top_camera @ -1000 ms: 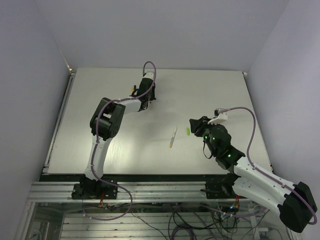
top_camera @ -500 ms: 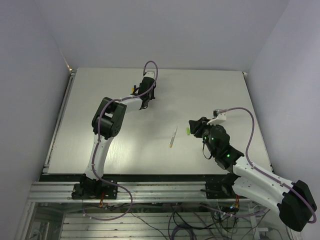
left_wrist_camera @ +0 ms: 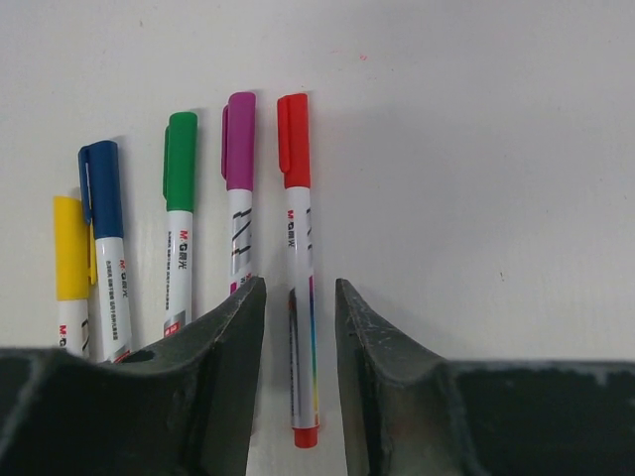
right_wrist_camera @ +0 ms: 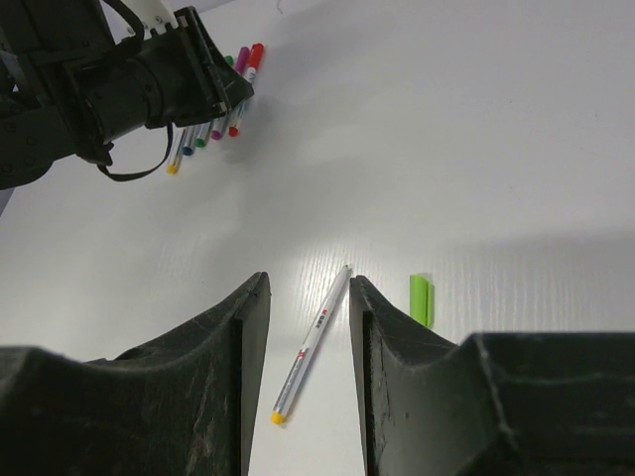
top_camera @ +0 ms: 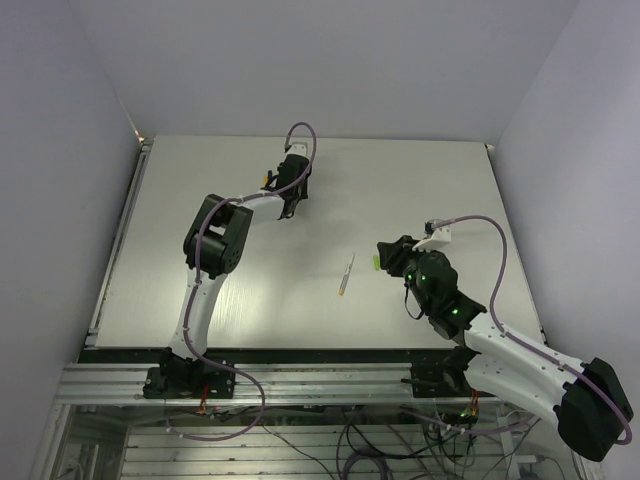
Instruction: Insert the pens into the pen caps
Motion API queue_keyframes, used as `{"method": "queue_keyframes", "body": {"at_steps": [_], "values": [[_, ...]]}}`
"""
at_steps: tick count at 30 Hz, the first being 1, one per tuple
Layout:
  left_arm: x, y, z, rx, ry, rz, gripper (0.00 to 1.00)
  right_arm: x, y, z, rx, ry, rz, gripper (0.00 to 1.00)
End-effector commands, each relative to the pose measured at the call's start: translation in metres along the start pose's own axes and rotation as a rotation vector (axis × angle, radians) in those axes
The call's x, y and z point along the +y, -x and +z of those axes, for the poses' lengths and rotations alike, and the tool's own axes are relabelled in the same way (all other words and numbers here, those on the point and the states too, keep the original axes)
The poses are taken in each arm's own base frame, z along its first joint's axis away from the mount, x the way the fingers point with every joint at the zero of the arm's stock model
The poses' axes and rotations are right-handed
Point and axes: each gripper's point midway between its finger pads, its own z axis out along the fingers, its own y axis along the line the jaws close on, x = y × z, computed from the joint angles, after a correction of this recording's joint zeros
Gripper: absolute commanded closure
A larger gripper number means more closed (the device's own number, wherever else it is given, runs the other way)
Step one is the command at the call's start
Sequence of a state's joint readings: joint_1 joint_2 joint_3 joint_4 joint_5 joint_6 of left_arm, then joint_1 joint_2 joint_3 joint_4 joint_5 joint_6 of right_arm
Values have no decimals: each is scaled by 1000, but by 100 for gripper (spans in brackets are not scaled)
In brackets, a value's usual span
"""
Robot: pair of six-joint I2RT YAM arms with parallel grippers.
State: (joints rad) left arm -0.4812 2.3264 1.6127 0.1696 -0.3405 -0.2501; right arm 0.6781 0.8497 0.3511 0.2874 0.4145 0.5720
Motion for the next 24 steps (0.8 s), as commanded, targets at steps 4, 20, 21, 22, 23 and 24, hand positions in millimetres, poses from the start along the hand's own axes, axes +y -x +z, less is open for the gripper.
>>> {"method": "queue_keyframes", "body": {"at_steps": [4, 20, 21, 22, 23, 24], "values": [[-2, 53, -23, -112, -32, -32, 56, 1, 8, 1, -33, 3, 15, 63], [-34, 64, -120, -179, -186, -90, 54, -58, -1, 28, 90, -322, 15, 34], [-40, 58, -129, -173, -206, -87, 54, -62, -3, 31, 113, -321, 17, 35], [-45, 45, -136, -151, -225, -73, 54, -67, -4, 34, 131, -320, 23, 37], [-53, 37, -145, -139, -249, -61, 54, -71, -6, 36, 143, -322, 26, 38], [-59, 28, -152, -123, -265, -47, 54, -73, -8, 38, 157, -314, 26, 40]]}}
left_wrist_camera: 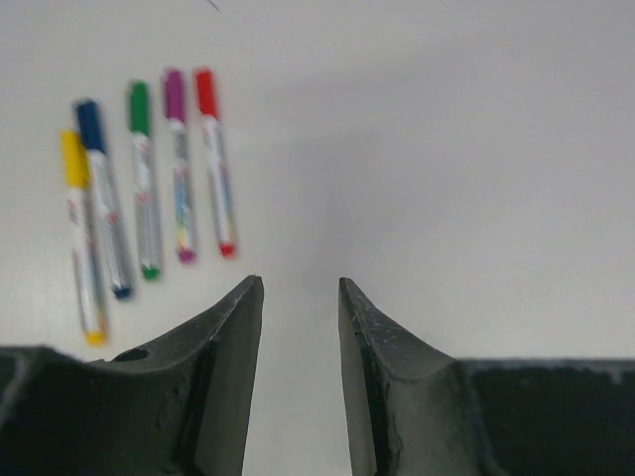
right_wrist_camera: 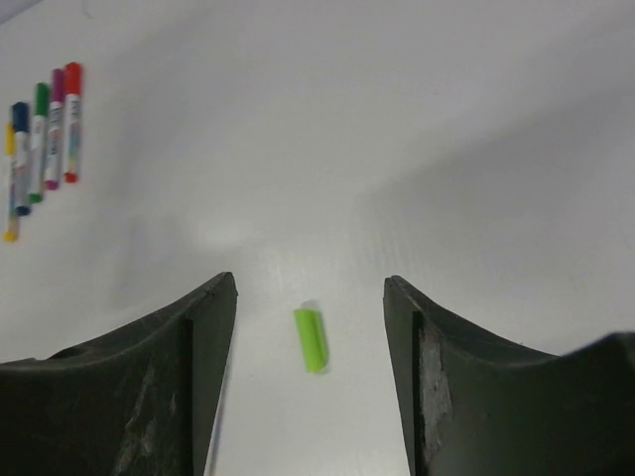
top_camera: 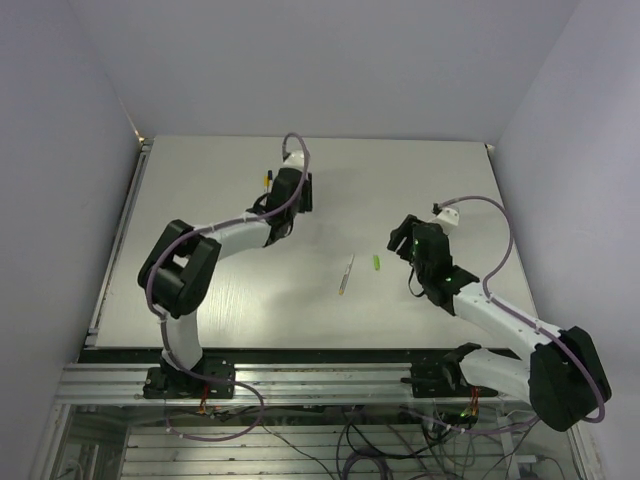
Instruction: Insert the pens into the pen caps
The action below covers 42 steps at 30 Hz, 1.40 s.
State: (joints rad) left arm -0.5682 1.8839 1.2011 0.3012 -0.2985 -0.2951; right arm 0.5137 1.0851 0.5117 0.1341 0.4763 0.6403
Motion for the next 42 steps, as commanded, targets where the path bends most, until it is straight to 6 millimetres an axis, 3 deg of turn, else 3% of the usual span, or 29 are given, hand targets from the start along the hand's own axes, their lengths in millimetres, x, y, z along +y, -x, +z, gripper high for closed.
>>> {"method": "queue_keyframes", "body": {"at_steps": [1, 4, 8, 15, 28, 42], "values": [[-44, -23, -36, 33, -129, 15, 54, -10, -12, 8, 95, 2, -9, 42], [-70, -48, -61, 71, -207, 47, 45, -12, -20, 12, 129, 6, -33, 48], [-96, -81, -92, 122, -267, 103, 45, -16, -31, 14, 162, 1, -49, 54], [-120, -107, -117, 182, -314, 138, 45, -15, -39, 13, 169, 32, -44, 58], [-149, -144, -130, 273, -353, 236, 43, -23, -47, 20, 187, -8, -71, 60], [-142, -164, -116, 305, -280, 291, 43, -23, -55, 24, 194, 1, -55, 63]]}}
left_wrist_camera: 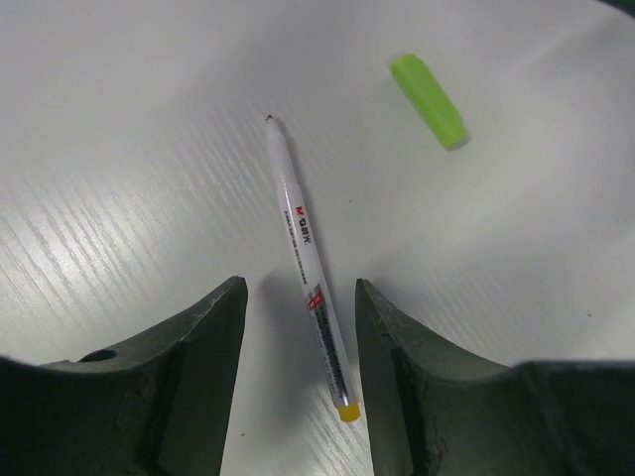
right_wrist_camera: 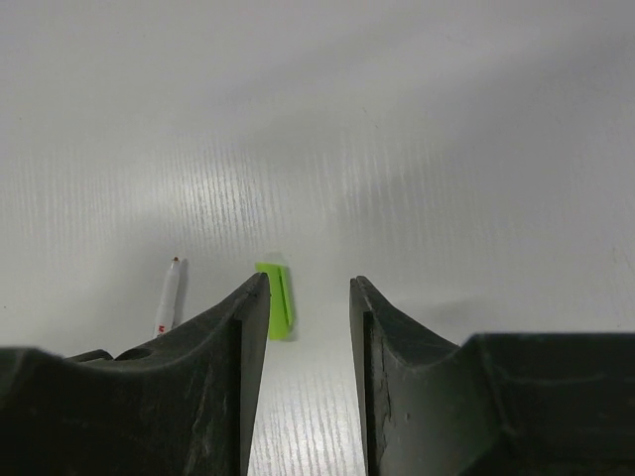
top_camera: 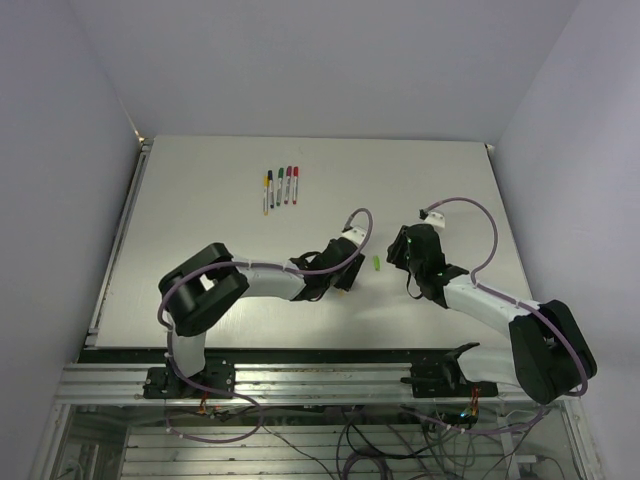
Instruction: Insert the pens into the pen caps
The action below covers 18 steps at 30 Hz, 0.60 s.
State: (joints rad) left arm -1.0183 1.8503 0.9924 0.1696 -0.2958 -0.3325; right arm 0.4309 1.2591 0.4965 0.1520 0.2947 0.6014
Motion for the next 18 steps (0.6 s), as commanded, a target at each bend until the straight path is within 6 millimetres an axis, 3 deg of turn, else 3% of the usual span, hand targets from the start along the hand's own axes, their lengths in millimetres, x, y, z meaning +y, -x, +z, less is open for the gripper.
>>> {"method": "queue_keyframes", "body": {"at_steps": [1, 18], "values": [[2, 5, 6, -1, 41, 19, 43, -1, 0, 1, -12, 8, 10, 63], [7, -14, -1, 164, 61, 104, 51, 1, -1, -1, -4, 23, 32, 65]]}}
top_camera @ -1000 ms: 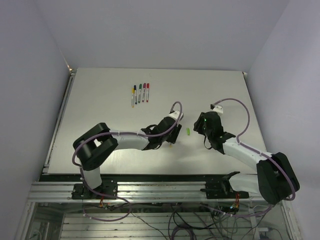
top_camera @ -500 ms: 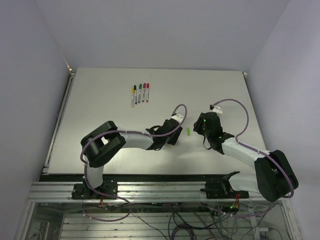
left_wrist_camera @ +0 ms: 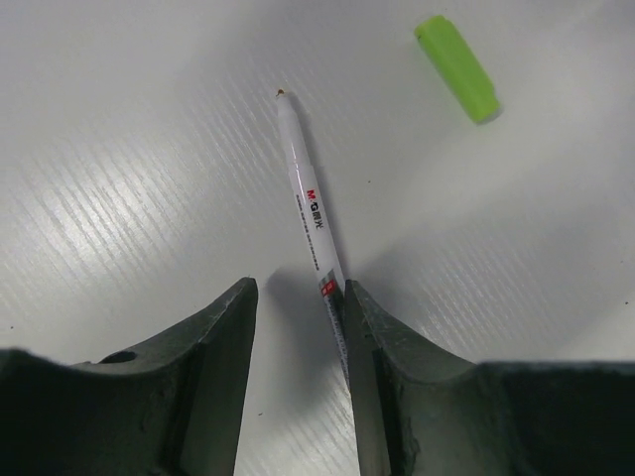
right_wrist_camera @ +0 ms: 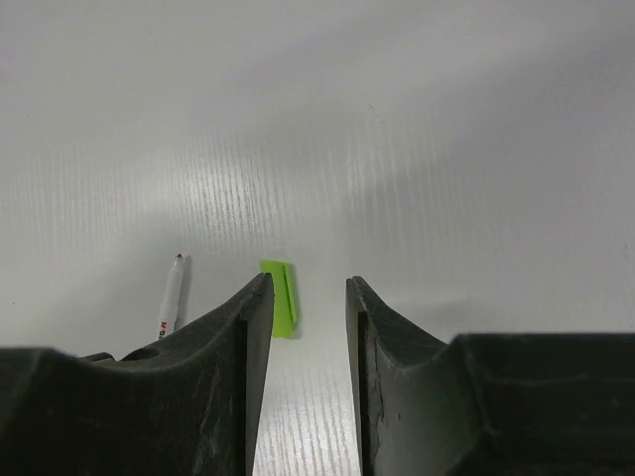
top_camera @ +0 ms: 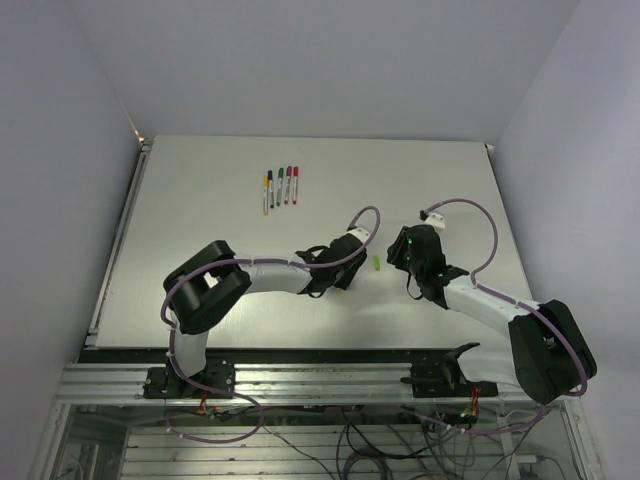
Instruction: Insert the pens into the pen caps
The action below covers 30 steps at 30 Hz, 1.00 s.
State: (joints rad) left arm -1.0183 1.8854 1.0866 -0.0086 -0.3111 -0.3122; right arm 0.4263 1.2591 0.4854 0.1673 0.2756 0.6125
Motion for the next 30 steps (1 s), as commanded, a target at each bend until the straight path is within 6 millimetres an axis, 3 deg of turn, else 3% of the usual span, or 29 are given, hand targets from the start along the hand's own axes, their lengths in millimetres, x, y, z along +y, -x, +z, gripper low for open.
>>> {"method": "queue_keyframes", "body": {"at_steps": [1, 15, 21, 30], "values": [[0, -7, -1, 70, 14, 55, 51, 1, 2, -1, -9, 9, 20, 65], [-10, -23, 6, 178, -27, 82, 52, 2, -2, 0, 5, 16, 28, 67], [0, -37, 7, 286, -18, 92, 64, 1, -4, -1, 14, 16, 32, 67], [12, -60, 7, 403, 1, 111, 66, 2, -10, 0, 30, 26, 44, 67]]}}
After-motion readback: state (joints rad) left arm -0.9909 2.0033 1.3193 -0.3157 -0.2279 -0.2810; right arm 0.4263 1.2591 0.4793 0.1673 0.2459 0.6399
